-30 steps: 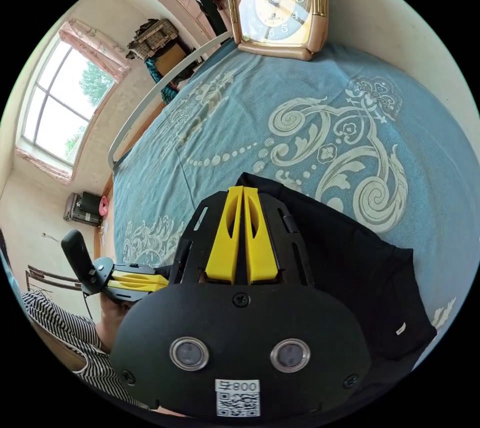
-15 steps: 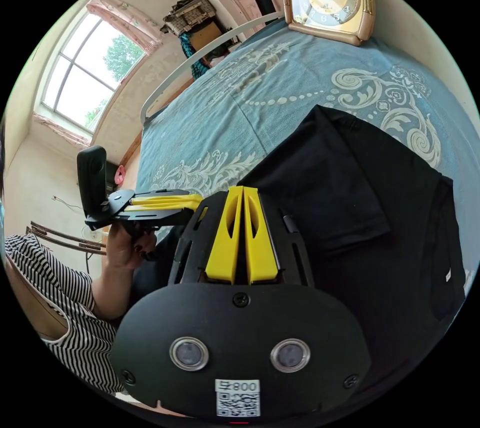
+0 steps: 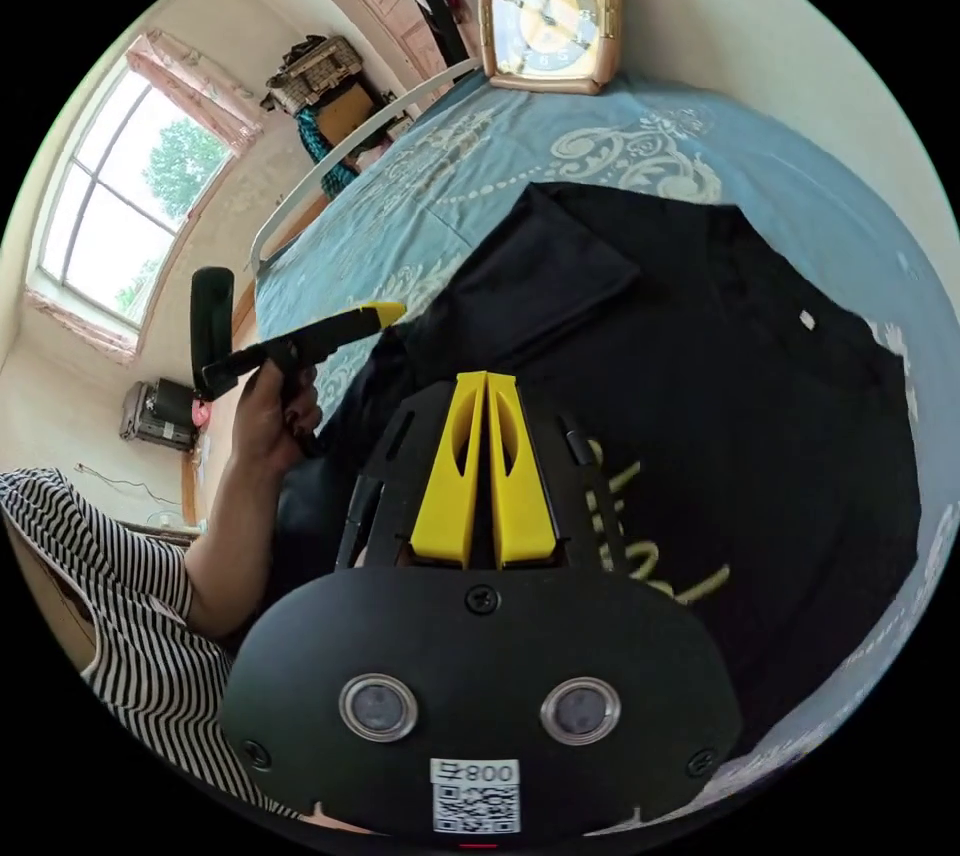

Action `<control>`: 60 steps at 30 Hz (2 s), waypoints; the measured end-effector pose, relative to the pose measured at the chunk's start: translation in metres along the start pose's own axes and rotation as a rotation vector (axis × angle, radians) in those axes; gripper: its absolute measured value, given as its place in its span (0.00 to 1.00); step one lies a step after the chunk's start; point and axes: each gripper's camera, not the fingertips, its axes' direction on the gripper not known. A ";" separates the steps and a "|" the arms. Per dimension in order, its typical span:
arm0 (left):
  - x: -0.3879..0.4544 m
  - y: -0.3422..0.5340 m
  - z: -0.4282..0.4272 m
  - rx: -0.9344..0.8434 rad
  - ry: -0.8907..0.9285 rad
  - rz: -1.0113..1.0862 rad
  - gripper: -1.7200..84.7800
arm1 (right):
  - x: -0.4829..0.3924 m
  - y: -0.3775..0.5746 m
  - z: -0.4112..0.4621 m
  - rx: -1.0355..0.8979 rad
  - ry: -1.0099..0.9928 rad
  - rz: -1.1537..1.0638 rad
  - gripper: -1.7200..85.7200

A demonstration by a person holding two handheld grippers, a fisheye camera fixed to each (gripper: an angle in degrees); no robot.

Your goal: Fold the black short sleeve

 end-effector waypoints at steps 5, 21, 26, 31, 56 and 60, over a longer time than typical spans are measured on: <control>0.011 0.012 -0.031 0.010 -0.074 0.017 0.02 | 0.034 0.167 -0.063 -0.025 0.106 0.185 0.02; -0.021 0.091 -0.116 -0.115 0.101 -0.064 0.05 | 0.159 0.472 -0.131 0.095 0.135 0.507 0.02; -0.065 0.181 -0.200 -0.131 0.104 -0.197 0.11 | 0.157 0.610 -0.152 0.137 0.000 0.548 0.02; -0.100 0.253 -0.232 -0.199 0.155 -0.314 0.14 | 0.157 0.781 -0.154 0.172 -0.093 0.677 0.04; -0.131 0.321 -0.277 -0.285 0.167 -0.376 0.06 | 0.192 1.034 -0.096 0.002 0.055 0.723 0.09; -0.128 0.326 -0.294 -0.265 0.202 -0.357 0.05 | 0.204 1.063 -0.089 0.007 -0.027 0.721 0.05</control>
